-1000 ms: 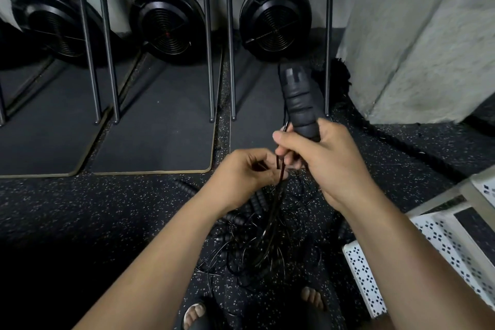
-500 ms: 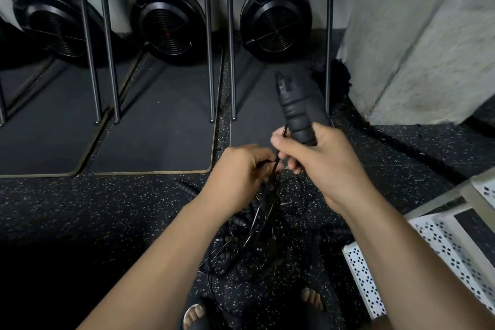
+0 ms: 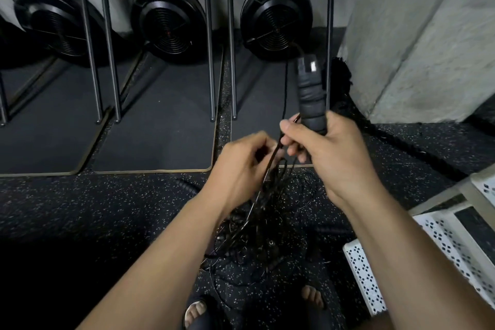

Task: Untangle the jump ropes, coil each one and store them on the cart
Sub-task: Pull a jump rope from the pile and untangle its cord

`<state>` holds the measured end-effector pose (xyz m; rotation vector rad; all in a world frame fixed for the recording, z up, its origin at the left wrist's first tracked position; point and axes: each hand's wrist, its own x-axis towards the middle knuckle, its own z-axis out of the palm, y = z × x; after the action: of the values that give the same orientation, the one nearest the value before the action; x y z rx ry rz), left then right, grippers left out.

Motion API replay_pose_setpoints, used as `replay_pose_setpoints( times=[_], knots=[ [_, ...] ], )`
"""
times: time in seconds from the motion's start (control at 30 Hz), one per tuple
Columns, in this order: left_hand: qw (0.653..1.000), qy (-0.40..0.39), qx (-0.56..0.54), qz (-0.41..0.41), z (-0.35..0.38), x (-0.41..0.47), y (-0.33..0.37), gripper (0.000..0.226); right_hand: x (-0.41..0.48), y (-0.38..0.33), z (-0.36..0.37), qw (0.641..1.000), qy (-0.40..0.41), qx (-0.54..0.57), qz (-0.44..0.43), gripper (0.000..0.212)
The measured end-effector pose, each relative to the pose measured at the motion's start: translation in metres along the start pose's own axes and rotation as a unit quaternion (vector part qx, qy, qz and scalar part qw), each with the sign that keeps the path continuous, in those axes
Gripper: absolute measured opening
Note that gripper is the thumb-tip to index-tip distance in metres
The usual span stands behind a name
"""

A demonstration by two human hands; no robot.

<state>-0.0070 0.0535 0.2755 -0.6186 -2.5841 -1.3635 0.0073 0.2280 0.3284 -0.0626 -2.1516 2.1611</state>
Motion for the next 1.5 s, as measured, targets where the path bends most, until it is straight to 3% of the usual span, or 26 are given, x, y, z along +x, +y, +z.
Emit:
replay_pose_setpoints(
  times=[0.17, 0.47, 0.6, 0.73, 0.83, 0.93, 1.0, 1.13, 1.23, 1.33, 1.5],
  knots=[
    [0.997, -0.064, 0.035, -0.035, 0.008, -0.005, -0.012, 0.014, -0.004, 0.004, 0.006, 1.000, -0.008, 0.012, 0.026, 0.009],
    [0.989, -0.077, 0.063, -0.108, 0.009, -0.001, -0.012, 0.014, -0.006, -0.001, 0.007, 0.999, 0.031, 0.026, -0.024, 0.009],
    [0.990, -0.067, 0.105, -0.064, 0.007, -0.002, -0.009, 0.009, -0.001, -0.002, 0.002, 0.997, 0.056, 0.047, -0.024, 0.008],
    [0.979, -0.039, 0.188, 0.062, 0.002, -0.002, 0.001, 0.007, 0.001, 0.000, 0.006, 0.999, -0.015, 0.025, 0.016, 0.006],
    [0.969, -0.032, 0.233, 0.078, 0.002, 0.002, 0.006, 0.020, 0.001, 0.004, 0.006, 0.997, -0.039, -0.056, 0.032, 0.006],
    [0.992, -0.042, 0.119, -0.001, 0.002, -0.002, 0.001, 0.019, 0.002, 0.008, 0.000, 0.990, -0.018, -0.137, 0.015, 0.009],
    [0.999, -0.026, 0.007, -0.043, 0.002, -0.006, 0.001, 0.014, 0.003, 0.009, -0.001, 0.992, -0.011, -0.126, 0.016, 0.010],
    [0.988, -0.064, -0.069, -0.124, 0.014, -0.009, -0.001, 0.023, 0.003, 0.008, -0.001, 0.996, -0.011, -0.078, 0.030, 0.010],
    [0.987, -0.086, -0.030, -0.132, 0.024, -0.013, -0.008, 0.028, 0.002, 0.002, -0.002, 0.999, -0.016, -0.024, 0.044, 0.009],
    [0.990, -0.051, 0.051, -0.125, 0.031, -0.013, -0.014, 0.038, 0.001, -0.003, -0.001, 0.998, -0.029, 0.019, 0.047, 0.008],
    [0.992, -0.062, 0.010, -0.110, 0.034, -0.014, -0.018, 0.027, -0.002, -0.010, -0.003, 0.996, -0.039, 0.063, 0.042, 0.009]
  ],
)
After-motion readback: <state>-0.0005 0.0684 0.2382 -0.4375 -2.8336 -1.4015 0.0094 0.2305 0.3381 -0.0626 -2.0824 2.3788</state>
